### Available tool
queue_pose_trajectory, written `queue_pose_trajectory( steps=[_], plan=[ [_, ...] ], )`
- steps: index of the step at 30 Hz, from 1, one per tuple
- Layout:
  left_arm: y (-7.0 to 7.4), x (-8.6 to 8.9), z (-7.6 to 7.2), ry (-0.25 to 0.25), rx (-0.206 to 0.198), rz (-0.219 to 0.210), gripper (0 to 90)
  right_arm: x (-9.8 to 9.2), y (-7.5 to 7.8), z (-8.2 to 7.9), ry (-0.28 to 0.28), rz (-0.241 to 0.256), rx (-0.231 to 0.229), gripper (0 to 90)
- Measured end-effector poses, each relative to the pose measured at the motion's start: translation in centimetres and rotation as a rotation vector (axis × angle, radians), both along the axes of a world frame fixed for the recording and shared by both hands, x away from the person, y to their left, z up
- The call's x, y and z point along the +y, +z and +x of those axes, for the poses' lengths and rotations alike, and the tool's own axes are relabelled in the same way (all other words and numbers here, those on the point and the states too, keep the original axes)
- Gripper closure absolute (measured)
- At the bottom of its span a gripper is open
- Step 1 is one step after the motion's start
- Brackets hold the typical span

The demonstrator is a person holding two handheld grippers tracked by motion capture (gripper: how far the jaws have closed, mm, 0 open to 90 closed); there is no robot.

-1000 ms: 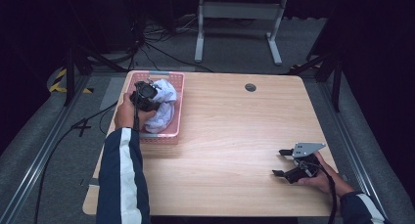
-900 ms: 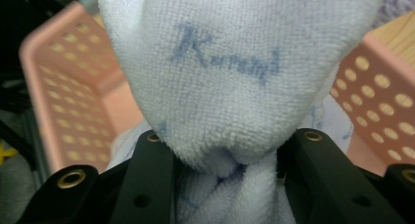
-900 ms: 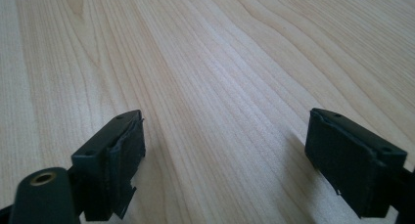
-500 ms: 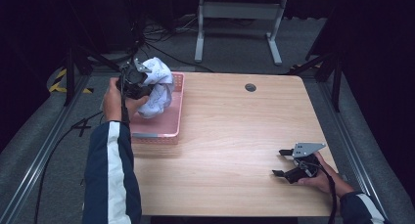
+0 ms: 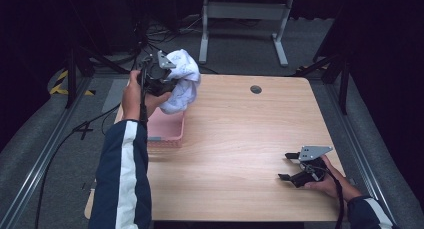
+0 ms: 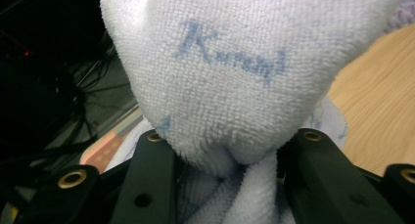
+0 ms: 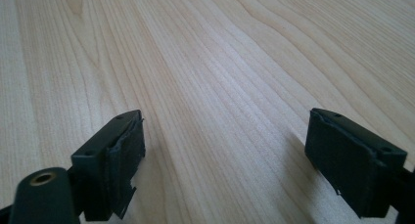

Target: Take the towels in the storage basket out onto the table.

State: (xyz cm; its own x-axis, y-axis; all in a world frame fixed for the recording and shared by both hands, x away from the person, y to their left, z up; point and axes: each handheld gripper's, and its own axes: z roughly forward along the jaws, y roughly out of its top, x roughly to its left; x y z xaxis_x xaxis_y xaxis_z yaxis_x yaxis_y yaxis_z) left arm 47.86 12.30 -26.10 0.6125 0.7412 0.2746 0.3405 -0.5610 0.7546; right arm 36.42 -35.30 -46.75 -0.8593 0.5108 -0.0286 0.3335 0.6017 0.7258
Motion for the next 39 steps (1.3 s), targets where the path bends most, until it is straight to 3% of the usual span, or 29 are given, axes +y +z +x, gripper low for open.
queue_pose_trajectory(
  steps=[5,10,12,13,16,18,21,25,31,34,36,39],
  plan=[
    [0.1,-3.9,-1.0,-0.117,-0.008,-0.042,66.6,0.0,0.0,0.0,-0.002,0.000,0.001,14.6],
    [-1.2,-8.2,-1.8,-0.240,0.008,-0.042,66.6,0.0,0.0,0.0,0.000,-0.001,-0.002,14.6],
    [-2.4,-10.1,-2.1,-0.294,0.033,-0.043,66.5,0.0,0.0,0.0,-0.002,-0.001,0.000,14.6],
    [-2.4,-10.1,-2.1,-0.294,0.033,-0.043,66.5,0.0,0.0,0.0,-0.002,-0.001,0.000,14.6],
    [-4.9,-13.4,-2.8,-0.375,0.078,-0.020,66.5,0.0,0.0,0.0,-0.001,-0.002,-0.002,14.6],
    [-5.4,-14.1,-2.9,-0.392,0.084,-0.015,66.5,0.0,0.0,0.0,-0.001,-0.002,-0.003,14.6],
    [-7.6,-15.5,-2.8,-0.412,0.134,0.002,66.3,0.0,0.0,0.0,0.001,-0.002,-0.003,14.6],
    [-10.7,-16.4,-3.2,-0.456,0.208,-0.003,66.0,0.0,0.0,0.0,0.002,-0.002,-0.003,14.6],
    [-13.7,-16.5,-4.8,-0.499,0.283,-0.043,60.9,0.0,0.0,0.0,0.002,-0.002,-0.003,14.6],
    [-14.5,-16.3,-5.8,-0.492,0.311,-0.052,47.9,0.0,0.0,0.0,0.002,-0.002,-0.003,14.6],
    [-14.5,-15.9,-7.0,-0.470,0.281,-0.041,34.0,0.0,0.0,0.0,0.001,-0.002,-0.003,14.6],
    [-13.9,-14.7,-8.6,-0.459,0.232,-0.048,24.9,0.0,0.0,0.0,-0.001,-0.004,0.001,14.6]
  ],
)
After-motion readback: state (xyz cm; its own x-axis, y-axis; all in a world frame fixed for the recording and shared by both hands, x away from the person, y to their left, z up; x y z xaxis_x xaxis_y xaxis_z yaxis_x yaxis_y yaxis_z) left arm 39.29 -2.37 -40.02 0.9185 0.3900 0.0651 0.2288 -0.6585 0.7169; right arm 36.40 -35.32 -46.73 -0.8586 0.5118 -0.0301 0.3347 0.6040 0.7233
